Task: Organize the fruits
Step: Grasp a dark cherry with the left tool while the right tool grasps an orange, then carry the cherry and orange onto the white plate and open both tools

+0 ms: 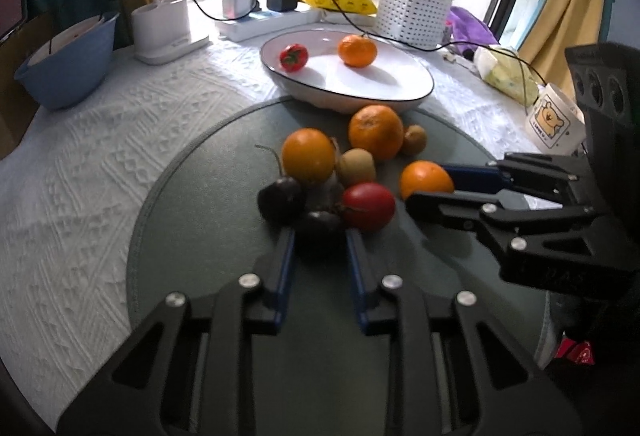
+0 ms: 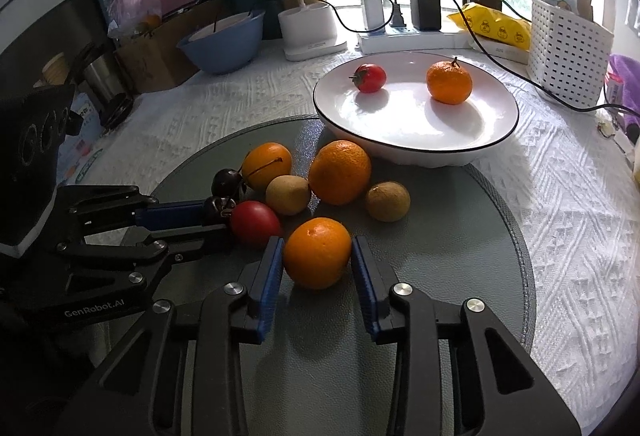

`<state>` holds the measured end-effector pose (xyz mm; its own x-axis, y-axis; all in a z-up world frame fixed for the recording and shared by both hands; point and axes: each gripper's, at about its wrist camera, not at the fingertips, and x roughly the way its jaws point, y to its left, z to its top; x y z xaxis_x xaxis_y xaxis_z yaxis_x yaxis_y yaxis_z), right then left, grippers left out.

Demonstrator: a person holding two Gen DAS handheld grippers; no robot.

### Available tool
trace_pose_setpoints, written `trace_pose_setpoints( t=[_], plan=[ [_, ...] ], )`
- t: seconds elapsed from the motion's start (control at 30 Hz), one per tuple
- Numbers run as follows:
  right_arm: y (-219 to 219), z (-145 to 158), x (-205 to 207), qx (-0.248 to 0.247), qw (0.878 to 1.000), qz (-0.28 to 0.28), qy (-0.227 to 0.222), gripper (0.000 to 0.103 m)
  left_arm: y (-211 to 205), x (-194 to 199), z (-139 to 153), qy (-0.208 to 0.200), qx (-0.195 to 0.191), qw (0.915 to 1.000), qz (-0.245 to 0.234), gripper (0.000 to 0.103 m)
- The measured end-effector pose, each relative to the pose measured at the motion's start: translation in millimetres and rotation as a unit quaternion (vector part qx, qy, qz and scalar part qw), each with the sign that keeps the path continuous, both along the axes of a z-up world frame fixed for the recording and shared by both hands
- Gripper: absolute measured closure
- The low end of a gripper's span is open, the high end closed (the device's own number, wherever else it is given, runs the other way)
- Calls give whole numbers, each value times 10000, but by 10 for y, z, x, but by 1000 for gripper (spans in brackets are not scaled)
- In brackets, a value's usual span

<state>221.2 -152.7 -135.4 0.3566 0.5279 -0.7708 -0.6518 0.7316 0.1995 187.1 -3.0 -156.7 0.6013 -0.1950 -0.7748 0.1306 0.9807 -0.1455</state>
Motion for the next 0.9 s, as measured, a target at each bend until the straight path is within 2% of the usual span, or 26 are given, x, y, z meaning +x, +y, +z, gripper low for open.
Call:
trace_pose_setpoints(
  t=[0.3,0.9],
  plan=[
    [4,49,-31,-32,10000,-26,-88,67,20,-13,7,-30,-90,10000,-11,78],
    [-48,291,10,-44,9991,-137,-401,67,99,-77,303,-381,-181,9991,42,78]
  ],
)
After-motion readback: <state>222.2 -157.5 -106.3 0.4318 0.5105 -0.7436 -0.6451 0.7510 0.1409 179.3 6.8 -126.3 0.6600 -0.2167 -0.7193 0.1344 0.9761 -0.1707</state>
